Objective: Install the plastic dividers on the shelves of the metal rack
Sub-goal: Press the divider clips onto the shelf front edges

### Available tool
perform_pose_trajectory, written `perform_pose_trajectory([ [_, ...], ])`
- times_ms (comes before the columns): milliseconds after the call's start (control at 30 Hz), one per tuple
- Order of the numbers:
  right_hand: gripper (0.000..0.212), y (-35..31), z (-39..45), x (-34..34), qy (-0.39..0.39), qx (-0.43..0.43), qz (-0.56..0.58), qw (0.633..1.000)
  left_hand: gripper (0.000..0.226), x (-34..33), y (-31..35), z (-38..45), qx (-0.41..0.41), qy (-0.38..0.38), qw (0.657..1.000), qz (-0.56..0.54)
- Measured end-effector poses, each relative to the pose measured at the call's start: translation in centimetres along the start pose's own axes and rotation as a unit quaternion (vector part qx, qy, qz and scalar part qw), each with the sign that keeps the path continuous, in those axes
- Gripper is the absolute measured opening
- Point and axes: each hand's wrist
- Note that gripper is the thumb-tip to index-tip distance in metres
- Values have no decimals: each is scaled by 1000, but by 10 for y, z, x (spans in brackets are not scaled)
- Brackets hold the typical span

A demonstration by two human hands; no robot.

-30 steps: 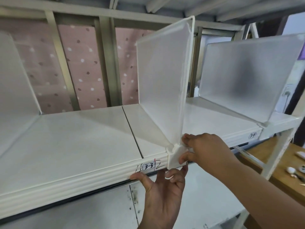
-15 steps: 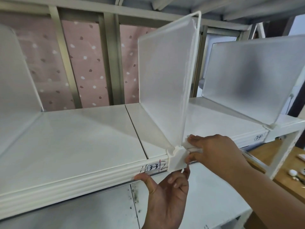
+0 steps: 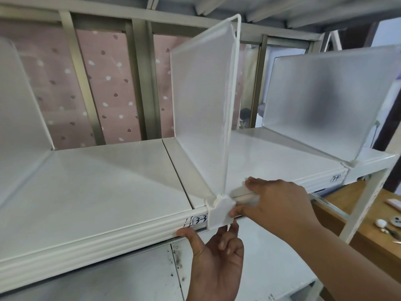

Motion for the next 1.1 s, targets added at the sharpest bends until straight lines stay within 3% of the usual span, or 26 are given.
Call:
perform_pose_trajectory([
  [133, 87, -1, -1, -1, -2, -6, 12, 1000, 132, 2, 0, -1, -1, -12, 1000, 2],
  [267, 92, 4, -7, -7, -14, 4, 35, 999, 132, 9, -3, 2, 4, 14, 997, 70],
  [500, 76, 48, -9, 12, -69, 17, 233, 970, 153, 10, -42, 15, 64, 68, 982, 164],
  [633, 57, 108, -17, 27, -20, -19, 204, 978, 162, 9, -92, 27, 137, 41, 984, 110],
  [767, 40, 184, -24, 36, 56, -178, 157, 970, 156, 2, -155, 52, 183, 91, 971, 128],
  [933, 39, 265, -17, 28, 18, -234, 99, 967, 129, -11, -225, 95, 208, 165, 951, 158],
  [1100, 50, 325, 7, 3, -46, -212, 84, 972, 133, -32, -263, 143, 188, 128, 966, 121],
])
Point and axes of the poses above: each hand's wrist, its own z-axis towards the middle knuckle, its own x-axis out of the back of the hand, y = z × x, and after that the axes turned 10 degrees about y, right-handed
